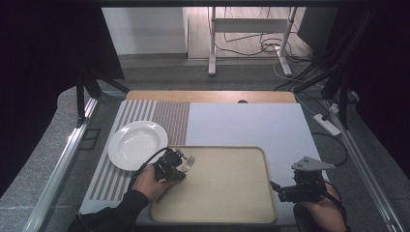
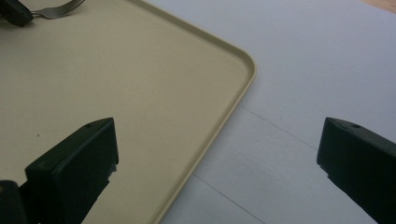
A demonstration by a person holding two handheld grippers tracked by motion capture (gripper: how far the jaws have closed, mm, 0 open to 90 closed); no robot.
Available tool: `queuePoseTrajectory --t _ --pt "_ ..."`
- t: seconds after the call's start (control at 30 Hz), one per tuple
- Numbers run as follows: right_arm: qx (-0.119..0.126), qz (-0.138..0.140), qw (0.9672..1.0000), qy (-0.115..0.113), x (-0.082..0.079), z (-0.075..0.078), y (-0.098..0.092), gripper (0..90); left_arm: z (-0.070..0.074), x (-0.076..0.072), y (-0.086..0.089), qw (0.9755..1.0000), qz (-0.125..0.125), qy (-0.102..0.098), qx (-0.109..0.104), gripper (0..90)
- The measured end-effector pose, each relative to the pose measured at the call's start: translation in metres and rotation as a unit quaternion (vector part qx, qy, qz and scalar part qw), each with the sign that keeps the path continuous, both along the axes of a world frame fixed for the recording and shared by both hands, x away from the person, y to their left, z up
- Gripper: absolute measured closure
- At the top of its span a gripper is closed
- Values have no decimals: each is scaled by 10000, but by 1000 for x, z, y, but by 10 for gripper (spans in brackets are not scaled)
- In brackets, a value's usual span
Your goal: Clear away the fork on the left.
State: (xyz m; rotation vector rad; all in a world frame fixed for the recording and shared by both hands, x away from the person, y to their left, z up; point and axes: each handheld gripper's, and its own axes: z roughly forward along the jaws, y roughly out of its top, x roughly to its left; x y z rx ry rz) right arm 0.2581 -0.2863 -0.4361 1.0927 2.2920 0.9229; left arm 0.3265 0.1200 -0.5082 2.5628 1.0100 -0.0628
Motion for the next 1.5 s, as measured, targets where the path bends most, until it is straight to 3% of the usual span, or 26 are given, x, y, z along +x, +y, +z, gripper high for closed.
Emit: queuePoseTrajectory --t 0.37,0.77,0.87,0.97,1.03,1.2,1.3,1.5 --pt "-3 4 10000 12 0 0 0 0 -1 12 21 9994 339 87 -32 886" --pt "-35 24 10000 18 0 0 1 0 -1 18 43 9970 757 178 11 873" --pt "-42 26 10000 15 0 0 1 0 -2 20 47 9965 790 247 -107 873" --pt "-37 31 10000 11 0 0 1 0 -2 20 46 9968 760 205 -103 866" --pt "-38 33 10000 6 0 0 1 0 0 20 47 9969 723 199 -217 865" --pt "-42 30 10000 15 0 0 1 0 8 17 46 9975 542 -142 -438 803" --pt "-39 29 10000 17 0 0 1 0 14 14 46 9961 457 -316 -682 755" --pt "-27 27 10000 14 0 0 0 0 23 8 48 9938 309 -572 -907 642"
